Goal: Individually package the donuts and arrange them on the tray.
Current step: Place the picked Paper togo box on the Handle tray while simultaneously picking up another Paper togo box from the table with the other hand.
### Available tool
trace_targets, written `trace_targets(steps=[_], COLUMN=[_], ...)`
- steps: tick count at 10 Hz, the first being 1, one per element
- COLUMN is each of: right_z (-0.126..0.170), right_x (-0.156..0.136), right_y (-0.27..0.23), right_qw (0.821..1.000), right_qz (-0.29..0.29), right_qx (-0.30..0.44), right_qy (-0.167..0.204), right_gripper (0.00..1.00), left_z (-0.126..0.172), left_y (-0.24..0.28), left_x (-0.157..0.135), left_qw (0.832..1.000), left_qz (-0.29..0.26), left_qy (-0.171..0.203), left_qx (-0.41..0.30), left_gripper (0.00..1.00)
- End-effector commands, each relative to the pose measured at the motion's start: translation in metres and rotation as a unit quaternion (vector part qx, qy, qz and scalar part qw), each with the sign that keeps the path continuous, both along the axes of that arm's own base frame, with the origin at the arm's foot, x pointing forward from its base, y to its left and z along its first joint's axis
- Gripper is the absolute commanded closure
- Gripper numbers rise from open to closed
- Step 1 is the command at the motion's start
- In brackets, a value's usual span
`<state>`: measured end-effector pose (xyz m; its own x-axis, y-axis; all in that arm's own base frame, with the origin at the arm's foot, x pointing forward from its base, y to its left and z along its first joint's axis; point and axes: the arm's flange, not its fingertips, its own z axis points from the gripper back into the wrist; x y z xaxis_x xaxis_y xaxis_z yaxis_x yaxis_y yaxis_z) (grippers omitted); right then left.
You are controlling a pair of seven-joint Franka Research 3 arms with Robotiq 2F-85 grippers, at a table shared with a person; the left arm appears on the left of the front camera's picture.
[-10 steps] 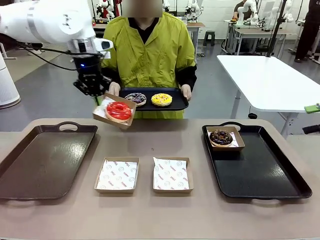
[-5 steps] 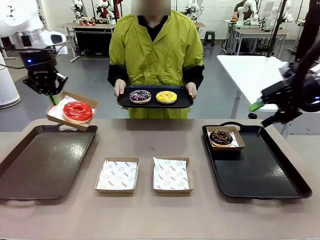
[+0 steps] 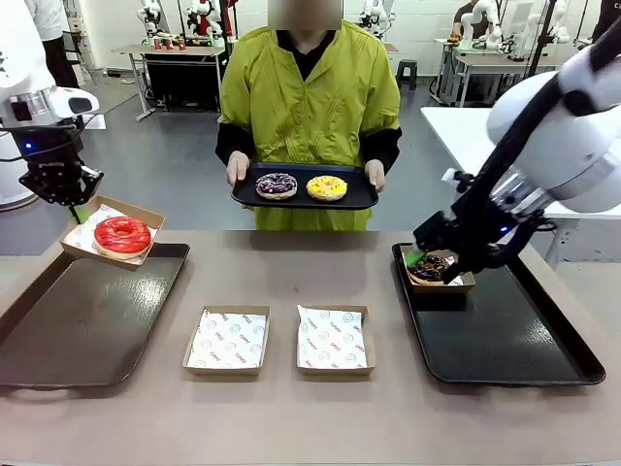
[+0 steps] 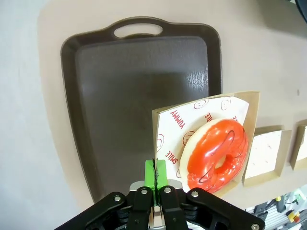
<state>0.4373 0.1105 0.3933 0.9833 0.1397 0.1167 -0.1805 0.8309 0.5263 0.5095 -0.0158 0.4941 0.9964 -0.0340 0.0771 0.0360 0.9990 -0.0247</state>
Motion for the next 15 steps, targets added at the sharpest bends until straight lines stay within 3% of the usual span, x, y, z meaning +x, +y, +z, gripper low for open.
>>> trace_targets(steps=[1,9,11,15], right_z=[0.003,-0.001,-0.004,-0.01], right_x=[-0.002,0.001,0.002,-0.006], right_y=[0.003,-0.002,0.032,0.104], right_qw=[1.0,1.0,0.996,0.978], right_qz=[-0.002,-0.003,-0.043,-0.069], right_qx=[-0.009,0.001,-0.082,-0.197], right_qy=[0.006,0.001,0.01,-0.006], right_gripper=[0.0,0.0,0.0,0.0], left_z=[-0.009,-0.005,-0.016,-0.039], left_y=[0.009,0.001,0.006,0.027], left_x=[-0.003,0.001,0.016,0.037], left_qw=[1.0,1.0,1.0,1.0], left_qz=[-0.014,-0.006,-0.015,0.0], left_qy=[-0.012,-0.001,0.019,0.025], left_qx=[-0.008,0.0,0.014,-0.009], left_gripper=[0.99,0.99,0.99,0.99])
